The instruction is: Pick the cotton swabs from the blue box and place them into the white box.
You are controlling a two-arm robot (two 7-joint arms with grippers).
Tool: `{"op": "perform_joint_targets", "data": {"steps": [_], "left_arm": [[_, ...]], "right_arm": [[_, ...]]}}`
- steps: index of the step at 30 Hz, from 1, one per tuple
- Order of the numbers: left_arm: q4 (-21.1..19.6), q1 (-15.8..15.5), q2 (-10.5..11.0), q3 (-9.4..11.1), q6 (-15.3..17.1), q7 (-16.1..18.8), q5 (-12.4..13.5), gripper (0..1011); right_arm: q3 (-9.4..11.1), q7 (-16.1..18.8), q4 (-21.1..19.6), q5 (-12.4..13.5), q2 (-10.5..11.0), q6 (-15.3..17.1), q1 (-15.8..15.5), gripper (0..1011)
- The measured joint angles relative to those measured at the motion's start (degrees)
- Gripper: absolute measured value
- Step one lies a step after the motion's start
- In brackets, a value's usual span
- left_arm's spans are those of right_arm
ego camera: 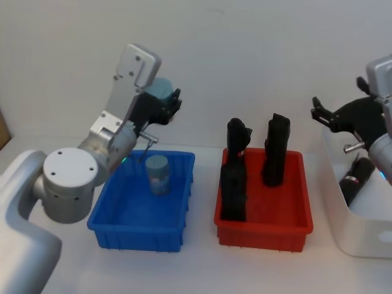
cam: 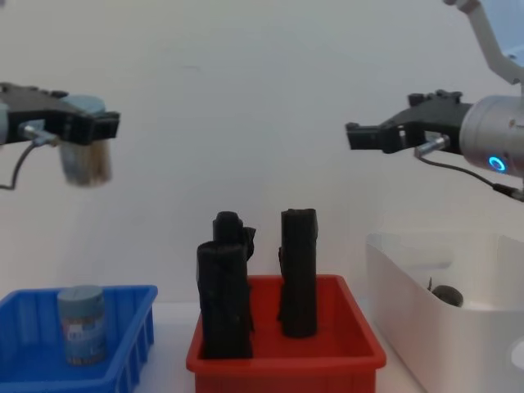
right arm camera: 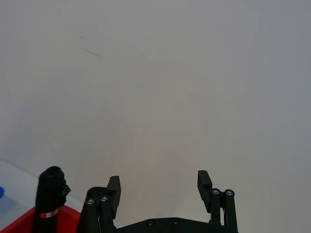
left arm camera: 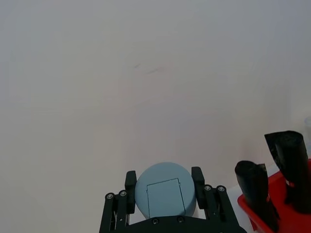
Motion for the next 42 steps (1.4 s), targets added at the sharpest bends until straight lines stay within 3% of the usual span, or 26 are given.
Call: {"op": "perform_joint_targets", "data": {"steps": [10, 20, 29, 42], "left_arm": [[4.0, -3.4, -2.5, 1.3, -2.8, -3.0, 2.0, 692], [6.3, -5.2, -3.7, 1.7, -4.8, -4.9, 2.1, 692], [7.7, -6.1, -4.7, 2.1, -6.7, -6.6, 1.3, 692], [7.5, -6.0, -5.8, 3.3, -9.3, -8.3, 1.4, 692]], "right_arm": [[-0.8, 7.8, 1.9, -1.2, 0.1, -5.2, 1.0, 1002], [-2.1, 14.9, 5.1, -2.5, -0.4, -11.3, 2.5, 1002], [-3.9, 21.4, 10.0, -4.4, -1.7, -18.5, 4.8, 1002], [-7.5, 26.7, 19.1, -6.4, -5.1, -27.7, 9.0, 1001]]}}
